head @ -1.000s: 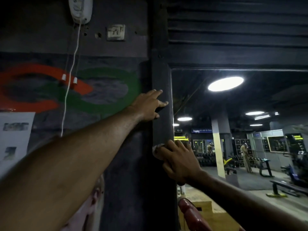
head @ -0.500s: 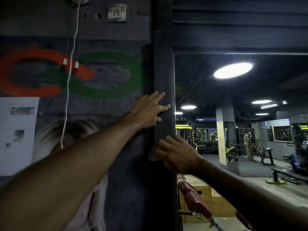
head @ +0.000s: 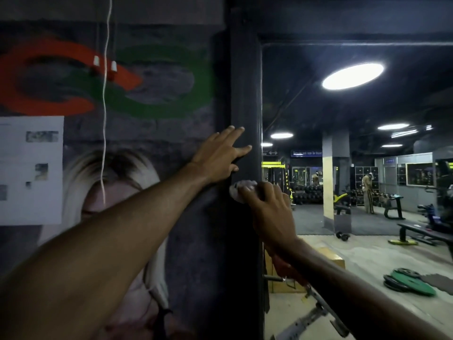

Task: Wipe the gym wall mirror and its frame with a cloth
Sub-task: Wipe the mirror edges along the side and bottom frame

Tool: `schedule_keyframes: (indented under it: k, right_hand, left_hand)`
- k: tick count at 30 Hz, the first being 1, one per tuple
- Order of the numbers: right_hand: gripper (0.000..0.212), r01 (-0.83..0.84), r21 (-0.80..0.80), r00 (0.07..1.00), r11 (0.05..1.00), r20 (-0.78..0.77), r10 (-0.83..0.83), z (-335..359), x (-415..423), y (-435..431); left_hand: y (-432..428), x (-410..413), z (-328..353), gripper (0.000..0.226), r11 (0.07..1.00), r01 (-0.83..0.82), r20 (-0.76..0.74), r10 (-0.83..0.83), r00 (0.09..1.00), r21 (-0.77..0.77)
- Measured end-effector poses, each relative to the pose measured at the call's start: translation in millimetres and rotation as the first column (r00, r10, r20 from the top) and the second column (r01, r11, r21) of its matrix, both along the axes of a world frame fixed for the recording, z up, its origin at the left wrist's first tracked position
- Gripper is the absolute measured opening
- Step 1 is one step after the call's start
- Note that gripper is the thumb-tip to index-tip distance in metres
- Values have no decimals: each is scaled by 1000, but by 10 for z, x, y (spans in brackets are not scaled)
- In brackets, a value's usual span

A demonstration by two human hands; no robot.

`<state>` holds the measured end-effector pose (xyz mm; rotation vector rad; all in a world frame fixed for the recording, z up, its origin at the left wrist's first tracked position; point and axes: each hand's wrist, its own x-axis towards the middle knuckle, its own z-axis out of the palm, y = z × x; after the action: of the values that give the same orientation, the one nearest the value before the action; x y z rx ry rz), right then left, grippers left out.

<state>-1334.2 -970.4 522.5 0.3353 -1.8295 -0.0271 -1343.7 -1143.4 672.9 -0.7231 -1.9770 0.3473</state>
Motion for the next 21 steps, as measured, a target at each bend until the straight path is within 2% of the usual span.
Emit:
schedule_keyframes:
  k: [1,3,6,8,10,11,12,14,15,16,18,21]
  right_hand:
    - [53,15,27,1000,1000,-20,-14,-22,-24,-89]
    - [52,46,225,999,973,-39,-39,-232,-103,-207]
    - [45,49,571,998,819,12,-69,-702,-138,-155]
    - [40,-21,682,996,731,80,-46,-838,-63,-42]
    - [37,-73,705,994,706,108,-5,-794,13,49]
    - [37,-76,669,995,740,98,13,-735,34,90]
    - [40,-76,569,995,819,94,27,-656,44,134]
    - [44,-81,173,988,982,145,56,-550,59,193]
    - [45,-91,-11,981,996,168,92,-554,62,187]
    - [44,-107,-116,974,988,188,127,-651,72,165]
    - [44,-146,-142,953,979,243,178,-992,94,108]
    - [48,-200,-74,907,977,362,214,-1510,204,180]
  left_hand:
    - [3,-17,-38,73,1000,8,-10,-8,1000,10]
    - [19,-34,-125,70,1000,25,-9,-25,1000,9]
    - [38,-50,-352,68,999,34,-18,-34,999,-22]
    - [49,-65,-530,68,998,51,-24,-52,998,-45]
    - [52,-78,-694,70,997,65,-22,-67,998,-47]
    - [54,-86,-771,70,997,69,-17,-69,997,-42]
    - [53,-94,-818,71,997,68,-11,-69,998,-36]
    - [54,-113,-884,70,998,62,0,-62,998,-15]
    - [53,-121,-896,70,998,64,1,-64,998,-8]
    - [57,-121,-935,69,998,66,8,-66,998,1]
    - [59,-137,-1000,70,998,66,9,-66,998,7]
    - [47,-190,-1167,70,998,67,2,-67,998,-19]
